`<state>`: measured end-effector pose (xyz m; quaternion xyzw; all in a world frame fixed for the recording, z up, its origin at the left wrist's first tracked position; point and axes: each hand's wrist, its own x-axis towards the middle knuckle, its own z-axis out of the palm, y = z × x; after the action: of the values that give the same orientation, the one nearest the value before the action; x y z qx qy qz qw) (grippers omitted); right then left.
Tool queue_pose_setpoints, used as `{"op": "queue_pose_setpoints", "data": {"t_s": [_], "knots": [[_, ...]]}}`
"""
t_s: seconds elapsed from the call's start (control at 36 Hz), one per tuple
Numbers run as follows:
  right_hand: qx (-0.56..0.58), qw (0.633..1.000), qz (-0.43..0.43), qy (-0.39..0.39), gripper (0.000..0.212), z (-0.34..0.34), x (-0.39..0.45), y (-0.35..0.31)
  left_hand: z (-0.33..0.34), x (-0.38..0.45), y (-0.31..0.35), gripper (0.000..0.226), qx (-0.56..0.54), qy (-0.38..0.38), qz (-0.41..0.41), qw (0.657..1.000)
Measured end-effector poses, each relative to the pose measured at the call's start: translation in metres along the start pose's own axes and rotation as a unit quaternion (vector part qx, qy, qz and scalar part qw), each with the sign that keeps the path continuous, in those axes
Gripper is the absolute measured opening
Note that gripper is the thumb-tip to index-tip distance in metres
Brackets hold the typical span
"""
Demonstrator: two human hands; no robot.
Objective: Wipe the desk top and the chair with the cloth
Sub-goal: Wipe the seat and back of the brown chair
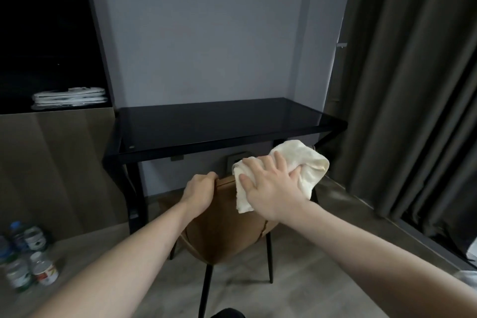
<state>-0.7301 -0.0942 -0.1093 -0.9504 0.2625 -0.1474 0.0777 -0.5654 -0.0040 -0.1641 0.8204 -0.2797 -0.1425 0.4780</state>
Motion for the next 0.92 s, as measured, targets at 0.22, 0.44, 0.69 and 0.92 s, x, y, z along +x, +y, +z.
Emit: {"op": "queue_pose_setpoints", "data": {"t_s": [0.22,0.44,0.69,0.92], "knots": [[0.067,0.995,0.067,0.037,0.049,-0.006,0.060,0.081,0.014,0.009,-0.008,0.057,-0.029,0.036,0.002,0.999],[0.394,0.889,0.210,0.100,0.024,-0.017,0.090,0.131,0.018,0.018,-0.007,0.052,-0.013,0.075,0.019,0.997],[0.623,0.678,0.350,0.174,0.061,0.021,0.077,0.122,0.015,0.008,-0.006,0.051,-0.005,0.070,0.011,0.998],[0.725,0.529,0.392,0.202,0.098,0.068,0.036,0.051,0.012,0.001,0.000,0.049,-0.006,0.055,-0.006,0.998]]}}
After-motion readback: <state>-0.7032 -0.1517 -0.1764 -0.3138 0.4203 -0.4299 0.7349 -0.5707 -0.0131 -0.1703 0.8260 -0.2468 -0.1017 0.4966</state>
